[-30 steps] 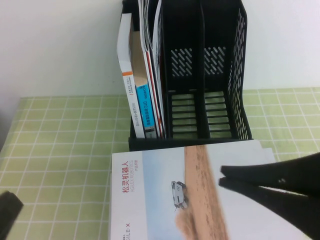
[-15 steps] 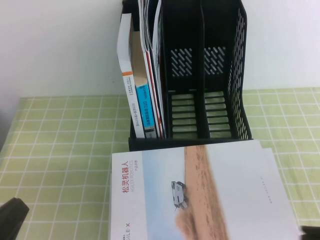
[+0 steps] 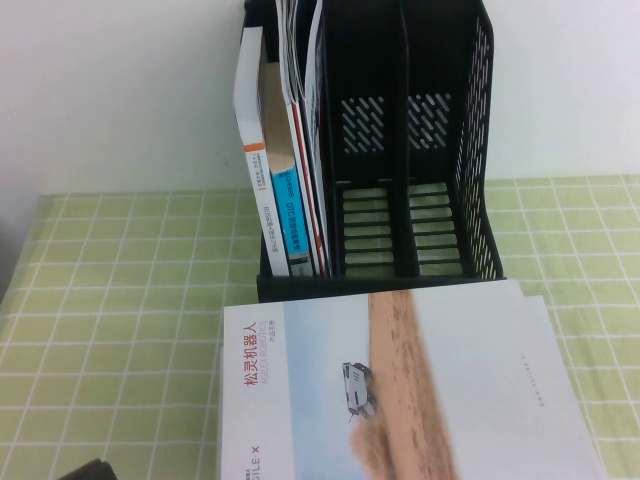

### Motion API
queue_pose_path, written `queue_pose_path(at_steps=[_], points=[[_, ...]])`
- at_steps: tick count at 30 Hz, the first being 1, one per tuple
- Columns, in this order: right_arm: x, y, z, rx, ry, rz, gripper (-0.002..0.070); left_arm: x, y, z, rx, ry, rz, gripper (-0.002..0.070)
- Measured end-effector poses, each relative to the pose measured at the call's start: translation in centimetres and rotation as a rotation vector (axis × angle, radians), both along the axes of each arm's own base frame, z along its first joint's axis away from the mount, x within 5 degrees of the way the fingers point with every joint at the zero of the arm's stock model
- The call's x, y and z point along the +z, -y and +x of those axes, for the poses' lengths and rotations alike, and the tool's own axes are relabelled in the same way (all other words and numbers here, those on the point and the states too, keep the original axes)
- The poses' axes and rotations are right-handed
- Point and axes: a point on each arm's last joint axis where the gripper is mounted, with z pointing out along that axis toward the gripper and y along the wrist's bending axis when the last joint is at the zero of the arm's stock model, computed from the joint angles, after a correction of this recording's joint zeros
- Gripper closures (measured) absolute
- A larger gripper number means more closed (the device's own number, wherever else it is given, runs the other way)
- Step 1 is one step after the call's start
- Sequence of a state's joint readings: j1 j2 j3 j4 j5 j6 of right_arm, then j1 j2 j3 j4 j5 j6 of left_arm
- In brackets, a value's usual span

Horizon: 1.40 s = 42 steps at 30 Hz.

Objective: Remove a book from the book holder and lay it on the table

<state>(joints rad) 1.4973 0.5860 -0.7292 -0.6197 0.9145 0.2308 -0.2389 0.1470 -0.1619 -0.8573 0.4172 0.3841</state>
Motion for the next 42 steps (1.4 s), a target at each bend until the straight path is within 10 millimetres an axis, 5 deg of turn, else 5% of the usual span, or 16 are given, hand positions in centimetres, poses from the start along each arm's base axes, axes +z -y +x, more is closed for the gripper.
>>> queue_pose_path(at_steps=[13, 24, 30, 37, 42], points=[[0.0, 0.0, 0.0, 0.000, -0.005, 0.001, 0.0678, -1.6, 0.0, -0.6, -0.070, -0.088, 0.178, 0.0678], [0.0, 0.0, 0.0, 0.000, -0.007, 0.001, 0.0678, -3.0, -1.8, 0.5, 0.039, 0.055, 0.554, 0.0678], [0.0, 0.0, 0.0, 0.001, -0.009, 0.001, 0.0678, -5.0, -2.3, 1.1, 0.147, 0.159, 0.541, 0.0678], [0.0, 0.0, -0.1, 0.001, -0.010, 0.001, 0.0678, -3.6, -2.8, 0.7, 0.267, 0.368, 0.438, 0.0678], [-0.1, 0.0, -0.1, 0.002, -0.014, 0.001, 0.0678, -3.8, -3.1, 0.7, 0.314, 0.336, 0.441, 0.0678]])
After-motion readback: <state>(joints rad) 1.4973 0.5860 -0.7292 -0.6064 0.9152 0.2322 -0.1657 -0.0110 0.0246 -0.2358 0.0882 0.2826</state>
